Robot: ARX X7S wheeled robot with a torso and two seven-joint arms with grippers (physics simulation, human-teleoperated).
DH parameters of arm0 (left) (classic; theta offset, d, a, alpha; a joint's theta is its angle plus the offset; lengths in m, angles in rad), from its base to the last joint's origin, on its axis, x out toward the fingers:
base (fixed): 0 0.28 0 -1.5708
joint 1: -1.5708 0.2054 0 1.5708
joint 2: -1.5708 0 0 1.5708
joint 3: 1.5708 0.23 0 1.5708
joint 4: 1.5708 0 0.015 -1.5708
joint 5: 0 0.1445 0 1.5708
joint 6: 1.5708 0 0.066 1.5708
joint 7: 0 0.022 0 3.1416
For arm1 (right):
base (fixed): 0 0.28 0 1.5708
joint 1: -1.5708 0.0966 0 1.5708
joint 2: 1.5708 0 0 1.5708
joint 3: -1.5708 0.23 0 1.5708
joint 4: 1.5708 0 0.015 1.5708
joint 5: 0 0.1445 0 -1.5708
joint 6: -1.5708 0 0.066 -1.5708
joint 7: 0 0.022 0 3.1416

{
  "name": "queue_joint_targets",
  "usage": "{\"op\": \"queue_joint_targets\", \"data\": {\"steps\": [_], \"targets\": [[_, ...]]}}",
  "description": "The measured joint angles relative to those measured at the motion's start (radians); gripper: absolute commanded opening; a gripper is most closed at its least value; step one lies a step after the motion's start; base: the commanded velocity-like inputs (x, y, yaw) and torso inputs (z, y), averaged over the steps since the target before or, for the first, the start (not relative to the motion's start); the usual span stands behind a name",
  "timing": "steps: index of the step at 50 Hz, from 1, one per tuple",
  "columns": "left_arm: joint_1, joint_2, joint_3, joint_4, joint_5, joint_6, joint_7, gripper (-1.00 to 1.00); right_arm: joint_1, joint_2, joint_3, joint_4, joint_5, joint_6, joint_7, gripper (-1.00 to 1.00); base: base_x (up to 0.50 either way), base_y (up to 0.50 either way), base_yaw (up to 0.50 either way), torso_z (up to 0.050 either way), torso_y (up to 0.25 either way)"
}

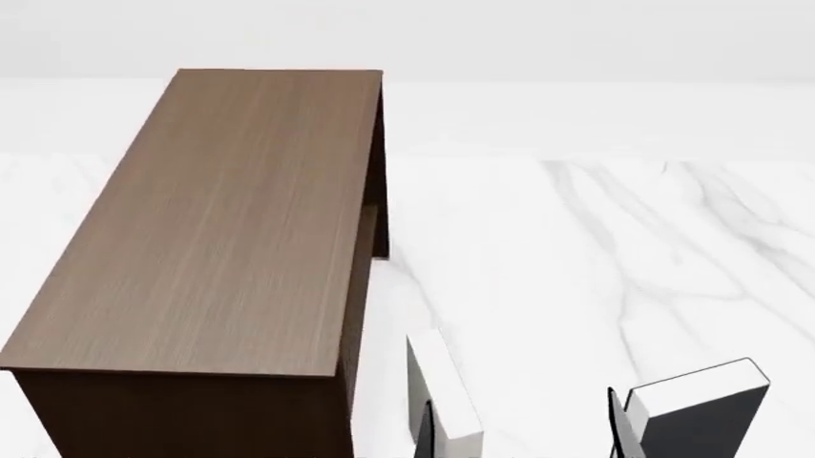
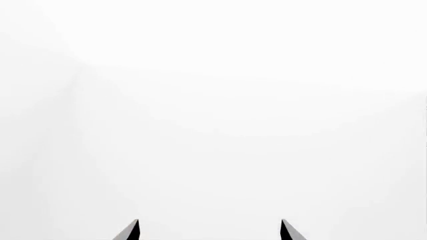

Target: Pick up the book in the middle and place it on the cabinet shelf.

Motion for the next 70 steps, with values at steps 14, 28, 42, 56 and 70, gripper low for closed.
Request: {"op": "queue_joint_targets", "data": {"steps": [14, 28, 42, 56, 70], "targets": [[0.002, -0.011, 0.013, -0.001, 0.0, -0.006, -0.009, 1.0, 0.035, -0.022, 0.017, -0.013, 0.028, 0.112, 0.03, 1.0, 0.0, 0.0, 0.0, 0.0, 0.0], [0.0, -0.023, 0.028, -0.006, -0.006, -0.018, -0.014, 1.0, 0.132, -0.076, 0.067, -0.016, 0.089, 0.322, 0.107, 1.0, 0.0, 0.0, 0.0, 0.0, 0.0], [0.0, -0.036, 0.041, -0.014, -0.018, -0.03, -0.017, 1.0, 0.23, -0.118, 0.095, 0.016, 0.18, 0.489, 0.22, 1.0, 0.0, 0.0, 0.0, 0.0, 0.0], [-0.002, -0.048, 0.049, -0.025, -0.027, -0.037, -0.023, 1.0, 0.354, -0.14, 0.079, 0.057, 0.269, 0.677, 0.447, 1.0, 0.0, 0.0, 0.0, 0.0, 0.0], [-0.013, -0.061, 0.045, -0.026, -0.057, -0.063, -0.028, 1.0, 0.432, -0.139, 0.041, 0.068, 0.383, 0.829, 0.634, 1.0, 0.0, 0.0, 0.0, 0.0, 0.0]]}}
